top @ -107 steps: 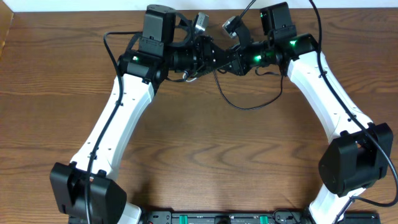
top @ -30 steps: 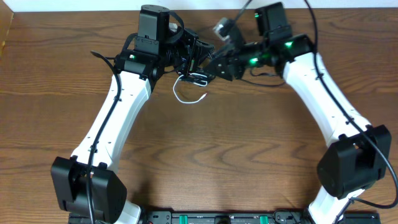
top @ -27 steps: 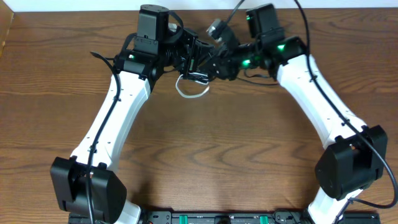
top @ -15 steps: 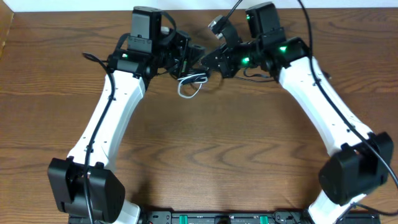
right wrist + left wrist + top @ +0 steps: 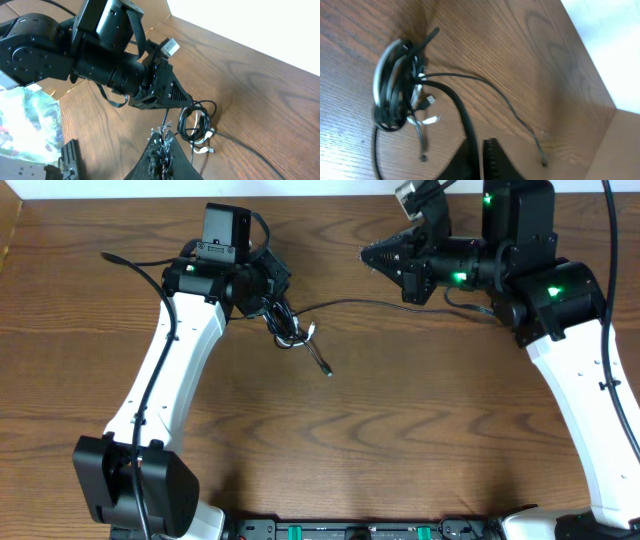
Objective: Untangle cables
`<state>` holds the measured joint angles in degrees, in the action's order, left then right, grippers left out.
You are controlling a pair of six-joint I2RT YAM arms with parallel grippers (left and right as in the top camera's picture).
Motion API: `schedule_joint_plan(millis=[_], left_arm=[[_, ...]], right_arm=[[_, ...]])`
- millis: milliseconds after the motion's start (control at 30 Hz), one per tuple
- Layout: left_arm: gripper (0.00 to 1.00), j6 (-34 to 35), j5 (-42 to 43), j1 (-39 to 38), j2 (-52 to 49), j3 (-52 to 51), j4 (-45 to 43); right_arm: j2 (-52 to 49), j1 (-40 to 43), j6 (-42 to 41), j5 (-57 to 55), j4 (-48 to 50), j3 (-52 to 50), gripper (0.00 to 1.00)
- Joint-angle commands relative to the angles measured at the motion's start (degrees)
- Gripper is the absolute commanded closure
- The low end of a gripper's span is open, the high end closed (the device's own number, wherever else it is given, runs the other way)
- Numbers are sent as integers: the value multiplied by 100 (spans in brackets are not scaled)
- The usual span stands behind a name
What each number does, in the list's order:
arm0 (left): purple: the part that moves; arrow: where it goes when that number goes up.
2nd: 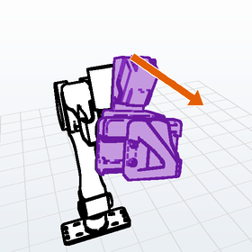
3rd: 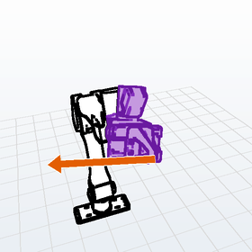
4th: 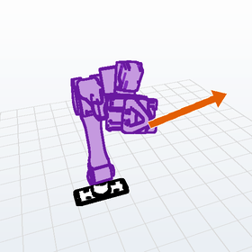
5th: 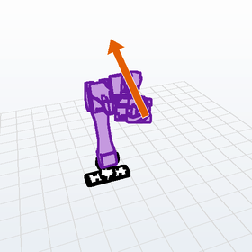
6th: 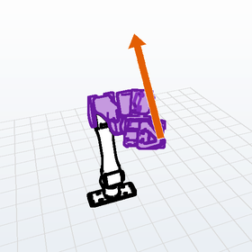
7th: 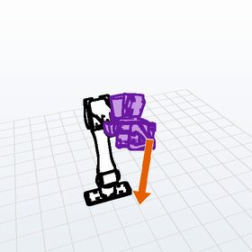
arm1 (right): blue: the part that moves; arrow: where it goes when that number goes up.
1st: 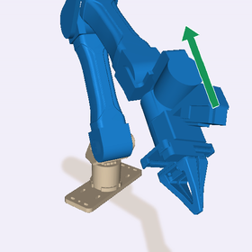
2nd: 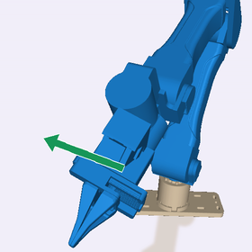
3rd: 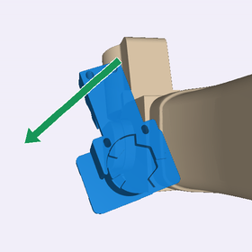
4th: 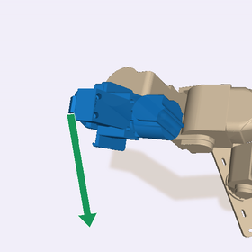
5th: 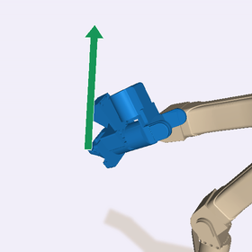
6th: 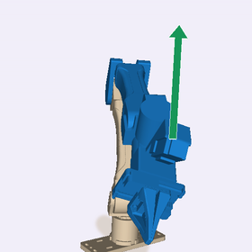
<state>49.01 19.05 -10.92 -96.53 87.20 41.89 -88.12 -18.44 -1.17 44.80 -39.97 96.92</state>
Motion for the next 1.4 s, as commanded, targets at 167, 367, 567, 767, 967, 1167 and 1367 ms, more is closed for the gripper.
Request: schedule_joint_plan(millis=[167, 367, 567, 767, 967, 1167, 1367], left_arm=[[92, 1668, -76, 13, 151, 116, -70], [93, 2981, 885, 26, 151, 116, -472], [92, 3064, 1493, 24, 151, 116, -1062], [93, 3082, 1506, 66, 151, 116, -1075], [93, 3254, 1506, 155, 151, 118, -1095], [93, 3388, 1506, 164, 151, 118, -1141], [93, 3582, 1558, 164, 151, 116, -1211]], right_arm=[[-448, 37, 131, 17, -715, 2, 81], [-977, 35, 1113, 518, -1005, 2, 46], [-1714, 61, 1963, 1569, -1016, 2, 31], [-2367, 94, 2863, 2378, -927, 2, 28], [-2734, 68, 3506, 3292, -662, 2, 33], [-2933, -24, 3641, 3939, -236, 2, 40], [-3167, -188, 3639, 4070, -146, 2, 40]])
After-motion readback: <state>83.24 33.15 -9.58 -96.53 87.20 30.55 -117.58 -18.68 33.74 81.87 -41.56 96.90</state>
